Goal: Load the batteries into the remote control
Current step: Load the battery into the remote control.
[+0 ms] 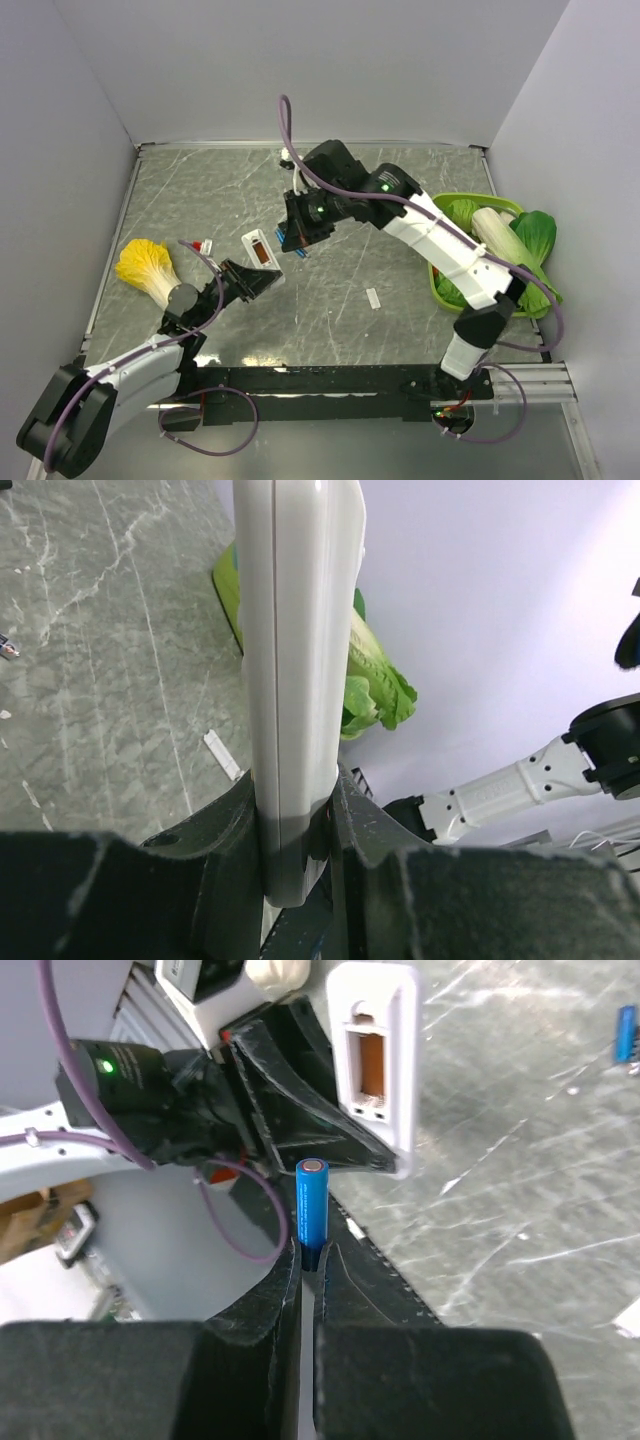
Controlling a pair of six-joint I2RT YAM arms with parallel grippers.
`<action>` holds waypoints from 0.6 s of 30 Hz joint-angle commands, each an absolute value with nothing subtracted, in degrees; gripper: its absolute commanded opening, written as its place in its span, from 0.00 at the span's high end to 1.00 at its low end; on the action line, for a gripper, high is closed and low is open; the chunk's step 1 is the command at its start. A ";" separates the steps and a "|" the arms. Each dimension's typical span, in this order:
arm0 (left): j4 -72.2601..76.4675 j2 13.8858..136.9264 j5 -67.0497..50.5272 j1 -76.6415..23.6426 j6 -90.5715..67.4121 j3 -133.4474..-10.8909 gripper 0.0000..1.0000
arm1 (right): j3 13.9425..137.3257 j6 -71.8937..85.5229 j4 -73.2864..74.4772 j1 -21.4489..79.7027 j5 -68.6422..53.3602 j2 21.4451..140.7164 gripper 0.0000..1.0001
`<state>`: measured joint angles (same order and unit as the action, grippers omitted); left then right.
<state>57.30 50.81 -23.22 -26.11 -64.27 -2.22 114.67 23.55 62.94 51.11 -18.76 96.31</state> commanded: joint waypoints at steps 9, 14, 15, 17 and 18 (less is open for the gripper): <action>64.77 54.57 -18.63 -32.16 -67.68 -5.00 0.98 | 125.17 28.91 76.11 51.85 -23.55 108.54 1.00; 65.48 55.81 -17.84 -33.66 -67.15 -6.24 0.98 | 122.70 29.44 76.12 51.86 -22.59 108.81 1.00; 65.65 56.16 -17.93 -34.10 -67.06 -6.68 0.98 | 121.39 29.62 75.85 51.86 -22.50 108.55 1.00; 66.44 56.95 -17.93 -34.45 -66.97 -7.12 0.98 | 120.41 29.80 75.50 51.77 -22.24 108.54 1.00; 66.71 57.13 -17.93 -34.80 -67.06 -7.29 0.98 | 119.89 30.06 75.32 51.85 -22.06 108.89 1.00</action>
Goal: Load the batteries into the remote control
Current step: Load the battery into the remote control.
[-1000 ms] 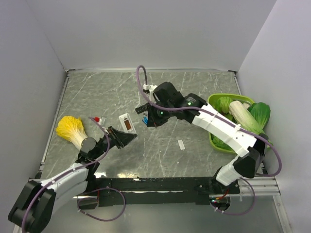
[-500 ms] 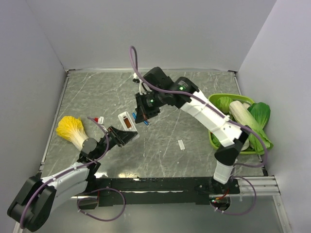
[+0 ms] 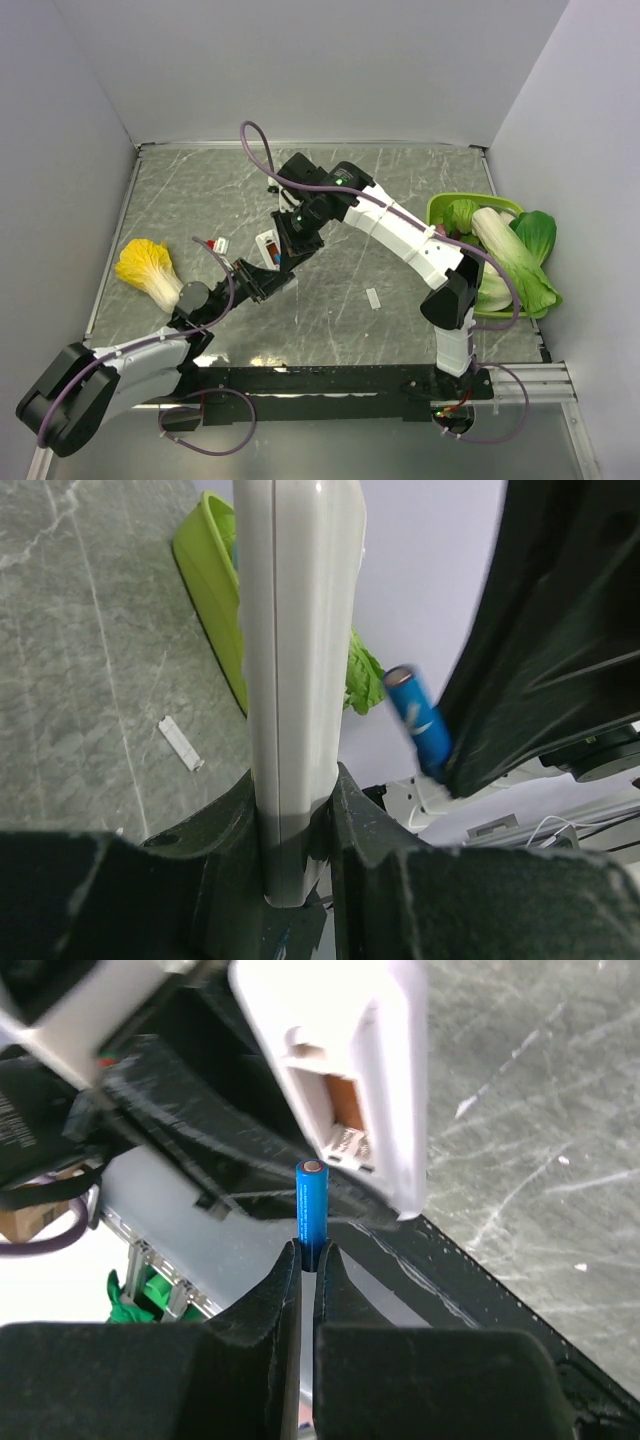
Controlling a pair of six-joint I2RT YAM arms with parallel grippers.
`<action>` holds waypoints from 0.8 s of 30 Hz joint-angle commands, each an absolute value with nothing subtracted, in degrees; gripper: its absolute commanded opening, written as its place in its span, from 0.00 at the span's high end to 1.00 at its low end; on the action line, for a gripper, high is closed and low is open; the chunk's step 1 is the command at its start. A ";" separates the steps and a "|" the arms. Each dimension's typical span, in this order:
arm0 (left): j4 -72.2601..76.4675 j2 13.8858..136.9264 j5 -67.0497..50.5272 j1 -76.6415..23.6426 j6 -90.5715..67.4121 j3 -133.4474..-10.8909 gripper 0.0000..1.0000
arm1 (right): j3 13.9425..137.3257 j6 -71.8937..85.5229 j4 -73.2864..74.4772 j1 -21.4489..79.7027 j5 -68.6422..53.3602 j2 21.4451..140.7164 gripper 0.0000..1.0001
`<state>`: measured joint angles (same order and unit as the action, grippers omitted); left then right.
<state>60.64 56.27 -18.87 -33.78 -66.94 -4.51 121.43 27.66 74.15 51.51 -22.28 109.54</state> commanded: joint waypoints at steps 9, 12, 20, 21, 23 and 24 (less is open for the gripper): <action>66.71 58.10 -18.11 -35.86 -66.62 -8.26 0.98 | 119.00 31.02 74.27 51.33 -19.60 109.25 1.00; 66.45 58.18 -18.19 -36.12 -66.80 -8.44 0.98 | 118.92 31.20 74.18 51.15 -18.90 109.25 1.00; 67.15 59.85 -18.72 -36.65 -67.50 -9.23 0.98 | 119.97 30.06 72.51 50.80 -19.60 109.77 1.00; 67.24 59.94 -18.81 -36.65 -67.59 -9.23 0.98 | 120.23 29.62 72.60 50.89 -19.34 110.04 1.00; 67.32 59.94 -19.16 -36.65 -67.67 -9.40 0.98 | 120.76 29.18 73.03 50.89 -18.90 110.56 1.00; 67.41 60.03 -19.16 -36.74 -67.68 -9.49 0.98 | 120.94 29.09 73.12 50.98 -18.55 110.65 1.00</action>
